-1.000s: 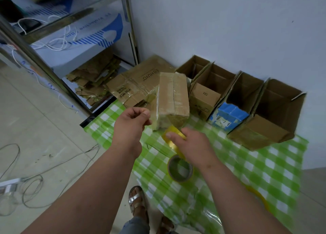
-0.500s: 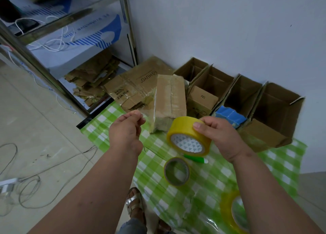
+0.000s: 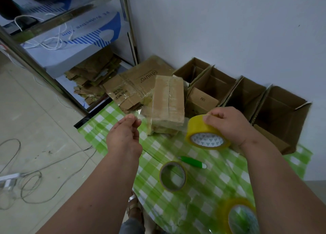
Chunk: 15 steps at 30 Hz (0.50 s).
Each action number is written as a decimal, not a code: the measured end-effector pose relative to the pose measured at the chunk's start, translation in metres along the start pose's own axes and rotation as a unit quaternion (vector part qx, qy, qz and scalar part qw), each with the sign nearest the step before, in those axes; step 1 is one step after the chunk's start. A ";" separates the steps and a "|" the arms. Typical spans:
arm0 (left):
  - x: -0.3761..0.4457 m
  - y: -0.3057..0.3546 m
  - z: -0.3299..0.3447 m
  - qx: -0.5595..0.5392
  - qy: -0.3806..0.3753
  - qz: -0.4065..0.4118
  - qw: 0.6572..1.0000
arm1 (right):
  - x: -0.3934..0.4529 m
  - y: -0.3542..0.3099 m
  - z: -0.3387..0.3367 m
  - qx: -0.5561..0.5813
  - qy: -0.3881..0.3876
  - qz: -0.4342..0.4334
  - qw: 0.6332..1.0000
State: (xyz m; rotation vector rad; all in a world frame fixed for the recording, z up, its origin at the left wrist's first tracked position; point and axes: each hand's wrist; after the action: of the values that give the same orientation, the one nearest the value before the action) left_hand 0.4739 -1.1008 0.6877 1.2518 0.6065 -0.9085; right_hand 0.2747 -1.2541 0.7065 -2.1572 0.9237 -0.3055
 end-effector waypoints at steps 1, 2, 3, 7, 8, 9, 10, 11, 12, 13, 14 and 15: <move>0.001 -0.002 0.000 -0.006 0.003 -0.004 1.000 | 0.003 0.002 0.000 -0.031 -0.011 0.000 0.999; 0.002 -0.003 0.001 -0.011 0.006 -0.008 1.000 | 0.006 0.004 0.001 -0.057 -0.018 0.003 0.998; 0.003 -0.004 0.002 -0.015 0.008 -0.010 1.000 | 0.010 0.005 0.001 -0.074 -0.021 0.009 0.997; 0.007 -0.008 0.005 -0.024 0.018 -0.016 0.999 | 0.023 0.006 0.004 -0.111 -0.024 0.035 0.993; 0.008 -0.009 0.005 -0.027 0.021 -0.017 0.999 | 0.027 0.006 0.004 -0.110 -0.020 0.039 0.993; 0.010 -0.010 0.006 -0.029 0.024 -0.019 0.999 | 0.030 0.006 0.004 -0.108 -0.019 0.043 0.993; 0.011 -0.010 0.006 -0.031 0.026 -0.020 0.999 | 0.034 0.006 0.004 -0.109 -0.021 0.044 0.993; 0.012 -0.011 0.006 -0.032 0.029 -0.021 0.999 | 0.037 0.006 0.004 -0.113 -0.025 0.045 0.992; 0.013 -0.012 0.006 -0.032 0.030 -0.022 0.999 | 0.040 0.006 0.004 -0.118 -0.030 0.045 0.992; 0.015 -0.013 0.006 -0.033 0.032 -0.022 0.999 | 0.043 0.006 0.004 -0.121 -0.034 0.044 0.991; 0.016 -0.014 0.006 -0.033 0.034 -0.022 0.999 | 0.046 0.006 0.004 -0.124 -0.039 0.042 0.991; 0.017 -0.015 0.006 -0.033 0.038 -0.022 0.999 | 0.048 0.006 0.005 -0.127 -0.043 0.039 0.990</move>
State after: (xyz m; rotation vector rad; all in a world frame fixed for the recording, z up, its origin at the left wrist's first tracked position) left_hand 0.4700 -1.1115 0.6669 1.2218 0.7207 -0.8741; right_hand 0.3078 -1.2876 0.6954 -2.3370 1.0408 -0.0565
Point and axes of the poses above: each hand's wrist, its own x-axis towards the middle knuckle, its own z-axis out of the palm, y = z × x, and after that the axes turned 9 degrees about -z, right-handed
